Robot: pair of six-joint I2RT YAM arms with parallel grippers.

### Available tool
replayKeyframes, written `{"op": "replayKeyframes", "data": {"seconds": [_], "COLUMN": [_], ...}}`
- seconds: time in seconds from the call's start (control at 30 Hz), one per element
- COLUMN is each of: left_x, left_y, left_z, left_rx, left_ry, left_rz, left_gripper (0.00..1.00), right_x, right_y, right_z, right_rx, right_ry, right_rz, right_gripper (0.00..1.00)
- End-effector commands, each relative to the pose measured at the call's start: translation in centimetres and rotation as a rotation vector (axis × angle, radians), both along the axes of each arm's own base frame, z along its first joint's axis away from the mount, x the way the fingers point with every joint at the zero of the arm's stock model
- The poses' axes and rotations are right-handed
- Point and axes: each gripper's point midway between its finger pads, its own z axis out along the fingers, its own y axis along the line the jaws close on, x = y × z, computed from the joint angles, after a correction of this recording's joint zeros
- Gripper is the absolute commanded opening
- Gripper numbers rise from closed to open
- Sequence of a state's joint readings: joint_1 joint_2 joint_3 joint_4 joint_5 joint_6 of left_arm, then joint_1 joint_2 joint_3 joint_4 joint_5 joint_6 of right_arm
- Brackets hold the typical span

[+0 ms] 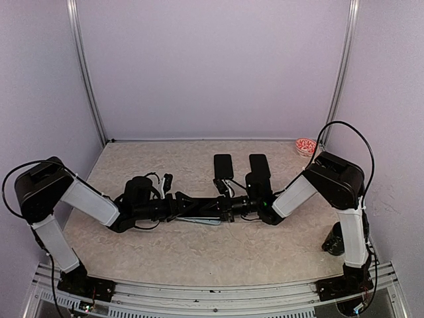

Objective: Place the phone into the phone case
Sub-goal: Install the phone on the phone case.

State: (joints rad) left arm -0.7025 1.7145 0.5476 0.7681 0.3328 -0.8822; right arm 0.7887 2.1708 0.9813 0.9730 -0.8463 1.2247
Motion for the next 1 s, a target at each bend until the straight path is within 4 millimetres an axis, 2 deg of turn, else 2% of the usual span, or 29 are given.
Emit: {"op": "replayKeyframes", "data": {"seconds": [0.0, 0.1, 0.3, 0.57, 0.7, 0.97], "left_x": [-0.8, -1.2, -1.9, -2.5, -2.7, -3.1], "left_y": [-2.4, -2.7, -3.1, -3.4, -3.5, -3.5], "left_z": [3.6, 4.1, 5.1, 5.9, 6.2, 6.7], "left_rx": [-0.113, -0.131, -0.164, -0.209, -0.229, -0.258], "left_ry": [-0.103, -0.118, -0.145, -0.156, -0.159, -0.161], "left_rz": [-0.117, -0.144, -0.177, -0.210, -0.221, -0.235], "left_gripper": [0.74, 0.68, 0.49, 0.34, 0.26, 0.16], "right_x": [-0.6, -0.6, -0.4, -0.5, -0.4, -0.7], "right_y": [0.1, 0.0, -0.4, -0.6, -0.6, -0.7], "right_z": [2.6, 2.2, 1.9, 1.7, 1.9, 2.6], "right_rx": [0.062, 0.053, 0.049, 0.034, 0.030, 0.035], "right_ry": [-0.111, -0.111, -0.118, -0.123, -0.136, -0.142], "right_rz": [0.041, 0.042, 0.039, 0.040, 0.039, 0.049], "right_gripper": [0.00, 0.00, 0.00, 0.00, 0.10, 0.20]}}
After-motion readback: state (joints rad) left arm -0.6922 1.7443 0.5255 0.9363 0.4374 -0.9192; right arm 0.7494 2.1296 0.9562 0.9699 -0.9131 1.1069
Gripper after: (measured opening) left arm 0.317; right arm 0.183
